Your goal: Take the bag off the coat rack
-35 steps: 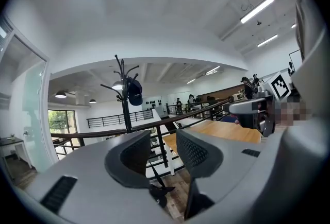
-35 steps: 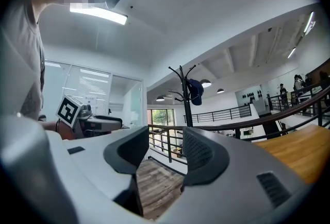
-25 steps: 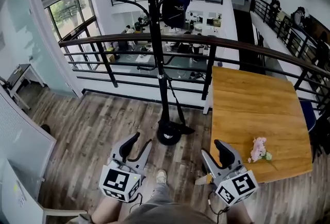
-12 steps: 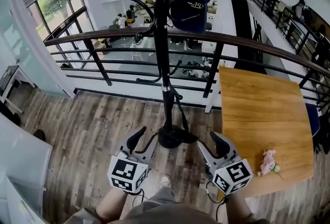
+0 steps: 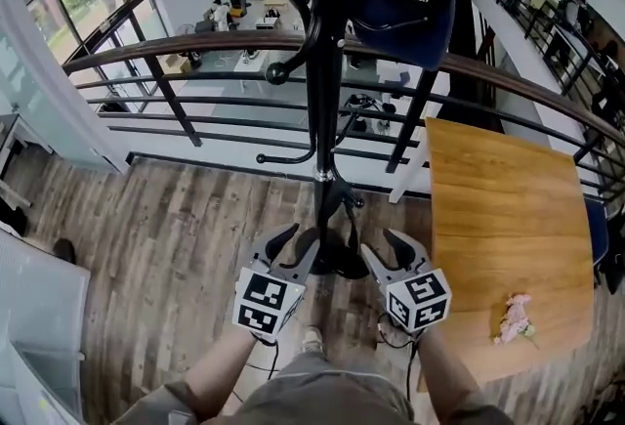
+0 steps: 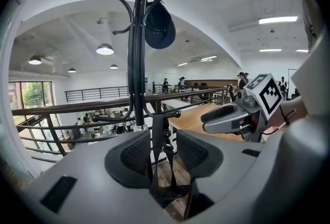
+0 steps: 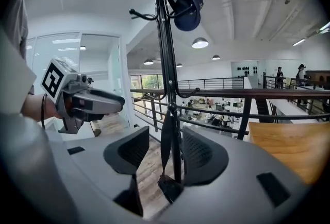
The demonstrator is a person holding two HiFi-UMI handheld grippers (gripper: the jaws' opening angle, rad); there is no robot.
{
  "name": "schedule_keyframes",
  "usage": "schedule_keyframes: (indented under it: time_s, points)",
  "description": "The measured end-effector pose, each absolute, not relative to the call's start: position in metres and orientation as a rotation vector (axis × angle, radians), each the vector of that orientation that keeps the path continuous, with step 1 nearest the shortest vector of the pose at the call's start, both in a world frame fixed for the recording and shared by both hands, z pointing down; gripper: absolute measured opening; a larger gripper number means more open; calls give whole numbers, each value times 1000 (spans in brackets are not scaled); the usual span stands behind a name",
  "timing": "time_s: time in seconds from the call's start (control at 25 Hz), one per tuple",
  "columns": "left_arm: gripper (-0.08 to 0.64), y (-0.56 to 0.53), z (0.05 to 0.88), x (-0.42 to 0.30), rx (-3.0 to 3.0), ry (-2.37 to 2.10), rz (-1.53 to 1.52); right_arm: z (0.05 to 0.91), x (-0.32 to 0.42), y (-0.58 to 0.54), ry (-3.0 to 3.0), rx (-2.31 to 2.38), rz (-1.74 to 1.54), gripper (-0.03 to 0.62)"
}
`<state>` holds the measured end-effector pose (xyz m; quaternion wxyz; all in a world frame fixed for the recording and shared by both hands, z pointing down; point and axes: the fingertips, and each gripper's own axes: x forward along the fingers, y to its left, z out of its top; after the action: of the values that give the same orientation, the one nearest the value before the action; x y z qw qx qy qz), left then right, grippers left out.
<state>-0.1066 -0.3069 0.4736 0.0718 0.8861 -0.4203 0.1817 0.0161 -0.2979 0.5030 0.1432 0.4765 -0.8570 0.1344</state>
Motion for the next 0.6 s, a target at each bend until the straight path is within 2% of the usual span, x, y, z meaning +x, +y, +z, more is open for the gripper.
schedule_keyframes:
  time_s: [0.6]
  points:
    - [172, -371, 581, -70, 2553, -1234, 675, 620, 1, -375, -2470, 1179, 454, 202]
